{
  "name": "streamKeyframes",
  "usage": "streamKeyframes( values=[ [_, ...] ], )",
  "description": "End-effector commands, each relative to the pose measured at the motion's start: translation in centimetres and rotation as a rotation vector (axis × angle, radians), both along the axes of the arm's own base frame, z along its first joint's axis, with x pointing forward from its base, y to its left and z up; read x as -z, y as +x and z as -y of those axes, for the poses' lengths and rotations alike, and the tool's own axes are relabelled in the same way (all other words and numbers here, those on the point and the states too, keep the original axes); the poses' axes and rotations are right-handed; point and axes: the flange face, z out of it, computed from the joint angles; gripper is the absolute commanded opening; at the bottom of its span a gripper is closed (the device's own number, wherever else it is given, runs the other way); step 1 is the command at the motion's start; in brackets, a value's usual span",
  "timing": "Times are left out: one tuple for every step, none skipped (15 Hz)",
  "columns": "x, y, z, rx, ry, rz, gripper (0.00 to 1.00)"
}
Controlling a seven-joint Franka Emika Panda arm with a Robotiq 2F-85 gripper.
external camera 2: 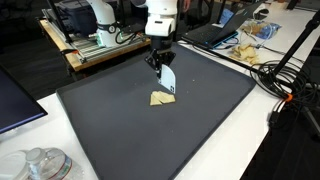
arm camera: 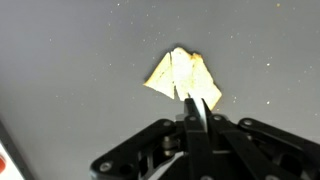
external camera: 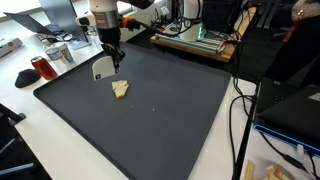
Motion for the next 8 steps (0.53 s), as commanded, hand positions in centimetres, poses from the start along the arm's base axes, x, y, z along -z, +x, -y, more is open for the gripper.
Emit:
streamKeyframes(
  values=[
    [0.1, 0.0, -0.1, 0.054, -0.035, 0.050, 0.01],
    [0.3, 0.2, -0.2, 0.065, -0.047, 0.059, 0.01],
    [0.5, 0.5, -0.3, 0.081, -0.072, 0.071, 0.01],
    [0.7, 0.7, -0.5, 0.092, -0.091, 0.075, 0.01],
    [0.9, 1.0, -0.8, 0.106, -0.124, 0.075, 0.01],
    [1.2, 1.2, -1.1, 0.114, -0.145, 0.073, 0.01],
    [1.5, 1.4, -1.5, 0.122, -0.168, 0.068, 0.01],
    [1.7, 1.7, -2.0, 0.123, -0.182, 0.065, 0.01]
  ],
)
